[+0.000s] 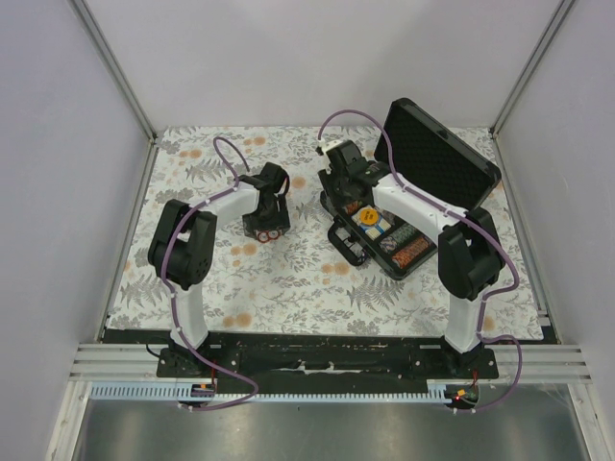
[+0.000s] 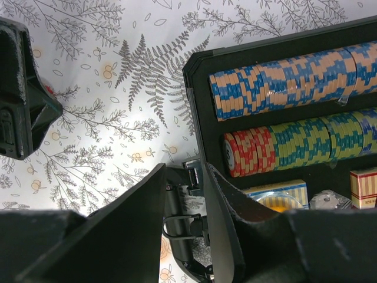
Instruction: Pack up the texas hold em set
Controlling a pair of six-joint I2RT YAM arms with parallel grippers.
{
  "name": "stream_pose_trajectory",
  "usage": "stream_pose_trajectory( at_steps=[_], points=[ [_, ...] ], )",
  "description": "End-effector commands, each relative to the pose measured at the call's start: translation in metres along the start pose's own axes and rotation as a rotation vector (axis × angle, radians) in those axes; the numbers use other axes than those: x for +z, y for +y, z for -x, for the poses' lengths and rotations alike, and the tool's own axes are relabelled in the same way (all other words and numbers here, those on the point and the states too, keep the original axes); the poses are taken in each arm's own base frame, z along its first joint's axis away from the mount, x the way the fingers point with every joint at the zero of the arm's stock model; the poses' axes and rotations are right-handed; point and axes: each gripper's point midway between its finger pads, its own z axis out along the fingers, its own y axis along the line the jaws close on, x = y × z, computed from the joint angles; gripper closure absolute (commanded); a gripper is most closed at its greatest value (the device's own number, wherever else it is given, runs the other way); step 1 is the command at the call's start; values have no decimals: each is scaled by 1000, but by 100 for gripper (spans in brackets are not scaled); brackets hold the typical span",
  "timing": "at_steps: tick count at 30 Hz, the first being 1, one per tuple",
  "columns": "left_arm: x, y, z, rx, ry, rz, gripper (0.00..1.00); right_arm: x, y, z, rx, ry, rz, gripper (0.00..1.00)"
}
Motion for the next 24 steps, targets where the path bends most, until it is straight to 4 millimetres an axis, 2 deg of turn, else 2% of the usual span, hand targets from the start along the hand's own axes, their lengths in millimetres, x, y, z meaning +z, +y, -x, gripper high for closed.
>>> stream_pose_trajectory(
  at_steps=[1, 16, 19, 21, 24],
  points=[
    [20, 29, -22, -19, 46, 139, 20, -19, -2, 15, -11, -64, 3, 61],
    [15, 22, -19, -70, 46, 78, 52, -23, -5, 15, 4, -75, -1, 61],
    [14, 22, -18, -69, 40, 76, 49, -23, -5, 14, 9, -75, 0, 61],
    [14, 21, -18, -69, 41, 74, 40, -22, -5, 13, 15, -72, -1, 61],
    [16, 20, -19, -66, 48, 71, 33, -23, -5, 12, 19, -71, -1, 61]
  ],
)
